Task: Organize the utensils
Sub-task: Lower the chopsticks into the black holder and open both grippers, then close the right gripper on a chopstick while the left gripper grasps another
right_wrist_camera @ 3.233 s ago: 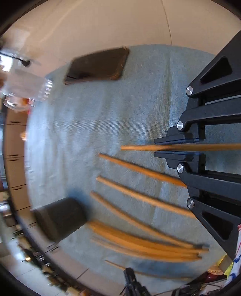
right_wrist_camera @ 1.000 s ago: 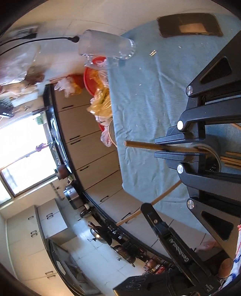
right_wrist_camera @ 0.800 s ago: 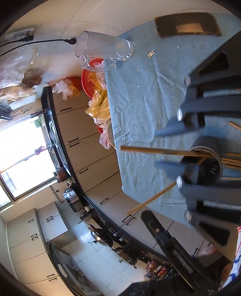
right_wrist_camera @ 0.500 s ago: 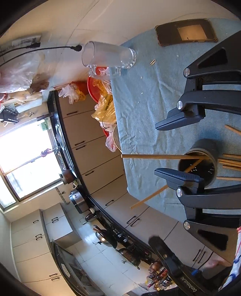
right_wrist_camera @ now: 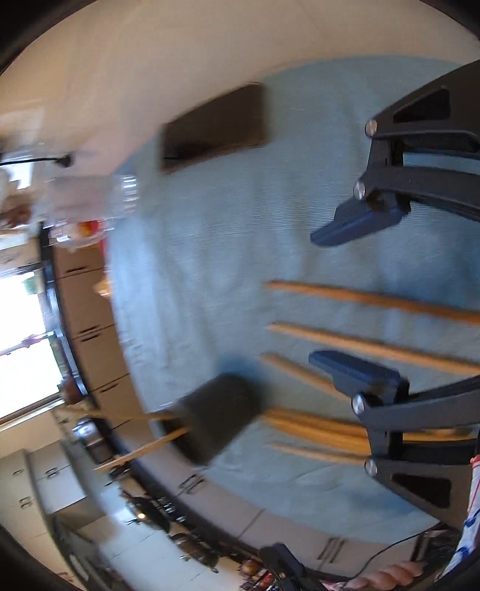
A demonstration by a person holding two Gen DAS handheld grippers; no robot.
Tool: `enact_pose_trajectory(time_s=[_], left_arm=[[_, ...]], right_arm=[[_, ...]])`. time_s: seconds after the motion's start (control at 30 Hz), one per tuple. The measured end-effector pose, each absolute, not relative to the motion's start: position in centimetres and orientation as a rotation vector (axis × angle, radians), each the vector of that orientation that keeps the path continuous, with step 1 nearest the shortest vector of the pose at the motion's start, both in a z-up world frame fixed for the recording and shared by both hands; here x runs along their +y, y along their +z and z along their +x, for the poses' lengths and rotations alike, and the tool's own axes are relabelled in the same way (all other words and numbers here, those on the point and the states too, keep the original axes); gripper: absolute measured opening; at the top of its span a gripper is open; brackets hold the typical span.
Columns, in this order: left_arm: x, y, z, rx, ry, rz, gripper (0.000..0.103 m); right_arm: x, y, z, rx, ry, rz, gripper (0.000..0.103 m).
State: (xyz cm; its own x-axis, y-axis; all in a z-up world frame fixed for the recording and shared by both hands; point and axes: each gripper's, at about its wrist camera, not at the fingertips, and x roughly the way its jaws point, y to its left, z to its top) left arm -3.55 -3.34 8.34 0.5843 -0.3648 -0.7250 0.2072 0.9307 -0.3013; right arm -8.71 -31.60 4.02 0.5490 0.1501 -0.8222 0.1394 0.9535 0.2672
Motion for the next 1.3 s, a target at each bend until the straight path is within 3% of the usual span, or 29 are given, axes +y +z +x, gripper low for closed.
enact_pose_trajectory(time_s=[0.37, 0.5, 0.67, 1.0, 1.3], left_arm=[[-8.2, 1.7, -2.5, 1.098, -0.36, -0.048, 0.039], [-9.3, 0.3, -2.0, 1.16, -0.364, -0.006, 0.009], [-9.4, 0.0, -2.5, 1.147, -0.367, 0.035, 0.008], [-6.2, 0.6, -4.4, 1.197, -0.374, 0.16, 0.008], [-8.1, 0.6, -2.7, 1.27, -0.386, 0.235, 0.008]], right_arm=[[-30.1, 0.9, -9.7, 1.077, 0.026, 0.268, 0.036], [-29.5, 1.0, -9.3, 1.08, 0.015, 0.233, 0.028], [-29.3, 0.9, -9.0, 1.091, -0.003, 0.192, 0.011], [-32.0, 1.0, -11.4, 1.195, -0.005, 0.236, 0.009], [-31.8, 1.0, -8.8, 1.303, -0.005, 0.175, 0.013]])
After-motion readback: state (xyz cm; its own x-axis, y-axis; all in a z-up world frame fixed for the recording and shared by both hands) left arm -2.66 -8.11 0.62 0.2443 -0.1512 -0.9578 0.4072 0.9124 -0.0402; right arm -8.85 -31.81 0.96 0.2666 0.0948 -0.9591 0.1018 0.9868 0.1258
